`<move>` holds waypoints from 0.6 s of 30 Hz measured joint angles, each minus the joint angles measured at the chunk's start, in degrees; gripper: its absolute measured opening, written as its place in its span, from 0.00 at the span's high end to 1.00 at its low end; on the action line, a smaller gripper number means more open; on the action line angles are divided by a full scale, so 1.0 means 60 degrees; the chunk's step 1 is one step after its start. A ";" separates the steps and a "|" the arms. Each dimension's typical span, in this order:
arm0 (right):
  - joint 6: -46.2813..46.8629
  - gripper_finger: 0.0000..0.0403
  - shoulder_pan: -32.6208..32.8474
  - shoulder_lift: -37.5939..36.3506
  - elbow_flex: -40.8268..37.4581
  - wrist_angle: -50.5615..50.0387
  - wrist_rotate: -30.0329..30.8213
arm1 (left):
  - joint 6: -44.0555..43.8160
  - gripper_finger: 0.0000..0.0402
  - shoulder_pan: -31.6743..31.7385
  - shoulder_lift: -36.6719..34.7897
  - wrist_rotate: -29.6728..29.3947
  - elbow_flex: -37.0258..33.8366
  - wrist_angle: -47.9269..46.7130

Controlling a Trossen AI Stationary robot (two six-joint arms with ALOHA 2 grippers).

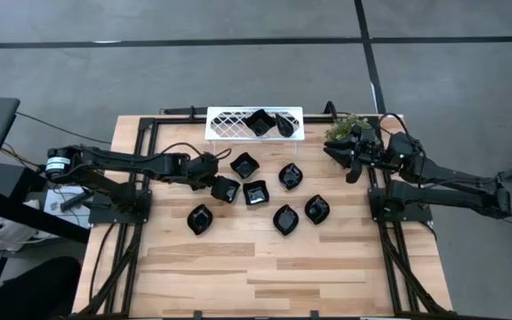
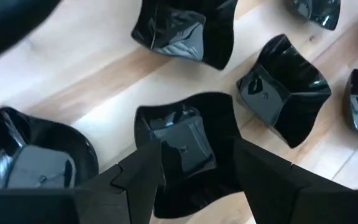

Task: Pick & Place Mini shaped plates
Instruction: Stack the distorted square plate on top of the other distorted square plates on the shelf

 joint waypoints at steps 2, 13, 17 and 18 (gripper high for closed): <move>-0.0004 0.75 -0.0002 0.0004 0.0000 -0.0020 0.0000 | -0.0294 0.49 0.0000 0.0000 0.0066 -0.0036 0.0014; -0.0004 0.75 -0.0002 0.0004 0.0000 -0.0020 0.0000 | -0.0440 0.49 0.0022 0.0490 0.0074 -0.0033 0.0739; -0.0004 0.75 -0.0002 0.0000 0.0000 -0.0020 0.0000 | -0.0462 0.49 0.0015 0.0583 0.0174 -0.0011 0.0751; -0.0004 0.75 -0.0002 0.0001 0.0000 -0.0020 0.0000 | -0.0460 0.49 0.0008 0.0576 0.0148 0.0000 0.0761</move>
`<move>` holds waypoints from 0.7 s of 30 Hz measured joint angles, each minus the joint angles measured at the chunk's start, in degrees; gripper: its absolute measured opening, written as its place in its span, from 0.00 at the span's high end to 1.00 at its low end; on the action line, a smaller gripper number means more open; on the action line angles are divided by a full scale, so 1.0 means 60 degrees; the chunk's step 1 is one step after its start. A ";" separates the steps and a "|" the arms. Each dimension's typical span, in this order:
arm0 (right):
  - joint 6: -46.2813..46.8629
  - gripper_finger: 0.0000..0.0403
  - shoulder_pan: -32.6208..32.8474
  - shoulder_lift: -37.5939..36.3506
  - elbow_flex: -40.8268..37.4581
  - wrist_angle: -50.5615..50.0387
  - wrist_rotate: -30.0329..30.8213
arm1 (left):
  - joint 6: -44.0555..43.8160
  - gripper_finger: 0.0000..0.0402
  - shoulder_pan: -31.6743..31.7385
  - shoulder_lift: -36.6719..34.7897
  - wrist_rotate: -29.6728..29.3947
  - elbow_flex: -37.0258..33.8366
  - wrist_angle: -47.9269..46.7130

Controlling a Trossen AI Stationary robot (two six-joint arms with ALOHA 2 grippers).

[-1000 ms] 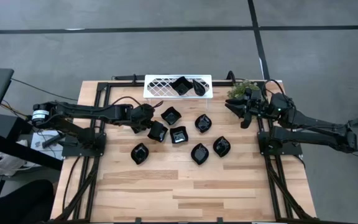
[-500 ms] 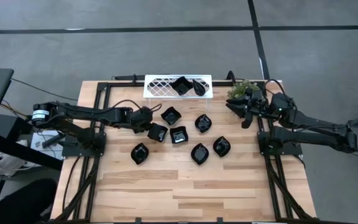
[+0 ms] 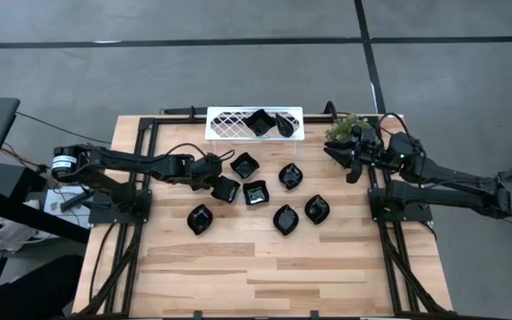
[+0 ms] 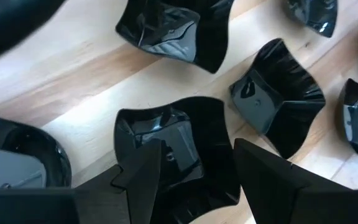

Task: Pick & Place Mini shaped plates
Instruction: Stack the distorted square plate on top of the other distorted square plates on the shelf

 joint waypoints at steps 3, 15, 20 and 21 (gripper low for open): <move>0.0012 0.75 0.0000 0.0003 0.0000 0.0000 0.0003 | 0.0000 0.49 0.0025 -0.0041 -0.0330 0.0008 -0.0317; 0.0078 0.75 0.0000 0.0003 0.0000 -0.0015 0.0000 | -0.0783 0.49 0.0169 -0.0019 -0.0221 0.0008 -0.0788; 0.0078 0.75 0.0000 0.0003 0.0000 -0.0018 0.0000 | -0.1183 0.49 -0.0016 -0.0016 -0.0173 0.0008 -0.1234; 0.0076 0.75 0.0000 0.0003 0.0000 -0.0018 0.0000 | -0.1181 0.49 -0.0039 -0.0015 -0.0146 0.0008 -0.1219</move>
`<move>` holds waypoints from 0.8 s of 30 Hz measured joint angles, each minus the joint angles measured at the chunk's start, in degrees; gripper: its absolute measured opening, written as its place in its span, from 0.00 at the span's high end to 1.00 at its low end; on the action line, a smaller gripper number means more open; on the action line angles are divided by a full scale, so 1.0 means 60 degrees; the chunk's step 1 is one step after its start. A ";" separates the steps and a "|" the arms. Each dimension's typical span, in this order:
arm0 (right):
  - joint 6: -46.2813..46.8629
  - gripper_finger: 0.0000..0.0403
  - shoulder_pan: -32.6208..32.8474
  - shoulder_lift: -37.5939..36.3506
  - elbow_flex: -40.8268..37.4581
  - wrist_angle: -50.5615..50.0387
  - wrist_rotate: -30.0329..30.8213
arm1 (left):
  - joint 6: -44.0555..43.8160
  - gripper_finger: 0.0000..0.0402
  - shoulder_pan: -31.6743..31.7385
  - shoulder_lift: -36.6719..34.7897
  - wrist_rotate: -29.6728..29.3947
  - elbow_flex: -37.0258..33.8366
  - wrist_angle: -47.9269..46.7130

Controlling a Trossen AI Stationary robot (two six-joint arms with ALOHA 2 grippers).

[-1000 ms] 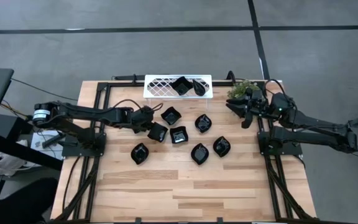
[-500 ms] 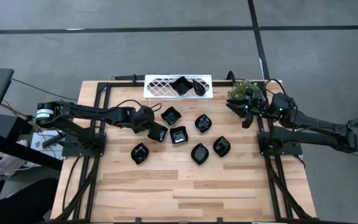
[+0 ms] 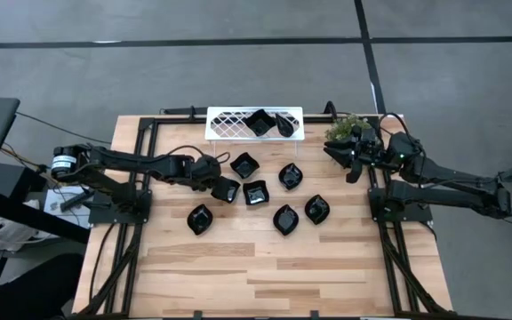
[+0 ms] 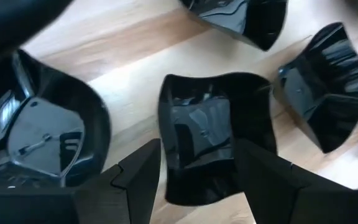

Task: Pick & Place Mini shaped plates
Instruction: Stack the distorted square plate on top of the other distorted square plates on the shelf

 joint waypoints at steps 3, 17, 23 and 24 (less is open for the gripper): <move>0.0000 0.75 0.0000 0.0000 0.0000 -0.0004 0.0000 | -0.0133 0.49 -0.0104 0.0000 0.0101 0.0004 0.0028; -0.0067 0.75 0.0000 0.0000 0.0000 -0.0004 0.0000 | -0.0571 0.49 -0.0395 0.0528 0.0134 0.0007 0.0127; -0.0069 0.75 0.0000 0.0000 0.0000 0.0000 0.0000 | -0.0571 0.49 -0.0384 0.0566 0.0134 0.0007 0.0221; -0.0069 0.75 0.0000 0.0000 0.0000 0.0000 0.0000 | -0.0571 0.49 -0.0384 0.0611 0.0134 0.0007 0.0236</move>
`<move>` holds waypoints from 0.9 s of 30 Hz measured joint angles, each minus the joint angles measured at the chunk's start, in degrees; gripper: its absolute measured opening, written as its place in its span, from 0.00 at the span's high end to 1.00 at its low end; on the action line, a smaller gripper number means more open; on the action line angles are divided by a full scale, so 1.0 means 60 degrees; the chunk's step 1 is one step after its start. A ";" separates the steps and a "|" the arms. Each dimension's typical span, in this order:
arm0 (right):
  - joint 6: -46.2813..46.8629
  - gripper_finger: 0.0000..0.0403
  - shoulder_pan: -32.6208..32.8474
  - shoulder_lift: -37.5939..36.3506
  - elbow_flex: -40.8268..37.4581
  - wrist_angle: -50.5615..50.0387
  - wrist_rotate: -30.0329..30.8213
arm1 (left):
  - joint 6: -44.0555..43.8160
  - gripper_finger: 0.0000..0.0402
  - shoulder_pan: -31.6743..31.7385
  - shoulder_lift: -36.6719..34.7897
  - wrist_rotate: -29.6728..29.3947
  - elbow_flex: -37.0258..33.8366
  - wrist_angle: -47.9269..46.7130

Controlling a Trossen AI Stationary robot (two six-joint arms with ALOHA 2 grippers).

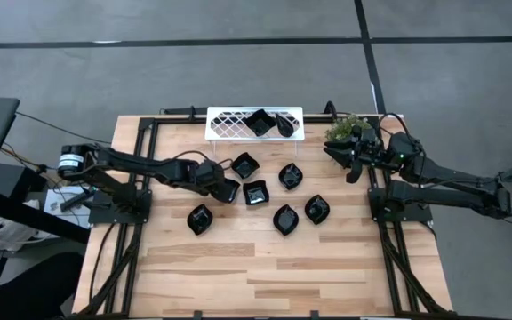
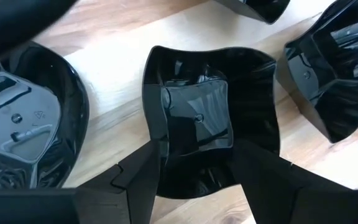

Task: Pick & Place Mini shaped plates
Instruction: Stack the distorted square plate on top of the other distorted square plates on the shelf

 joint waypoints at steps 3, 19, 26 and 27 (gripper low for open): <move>0.0000 0.75 0.0000 0.0000 0.0000 0.0000 0.0000 | 0.0000 0.49 0.0000 0.0176 0.0000 0.0000 0.0077; -0.0007 0.75 0.0003 0.0000 0.0000 0.0000 -0.0004 | -0.0244 0.63 -0.0004 0.0052 -0.0036 0.0000 0.0266; -0.0015 0.75 0.0000 0.0000 0.0000 0.0000 -0.0004 | -0.0141 0.83 0.0000 0.0052 -0.0138 0.0000 0.0337; -0.0018 0.75 0.0000 0.0000 0.0000 0.0000 -0.0004 | -0.0142 0.84 -0.0002 0.0054 -0.0142 0.0000 0.0351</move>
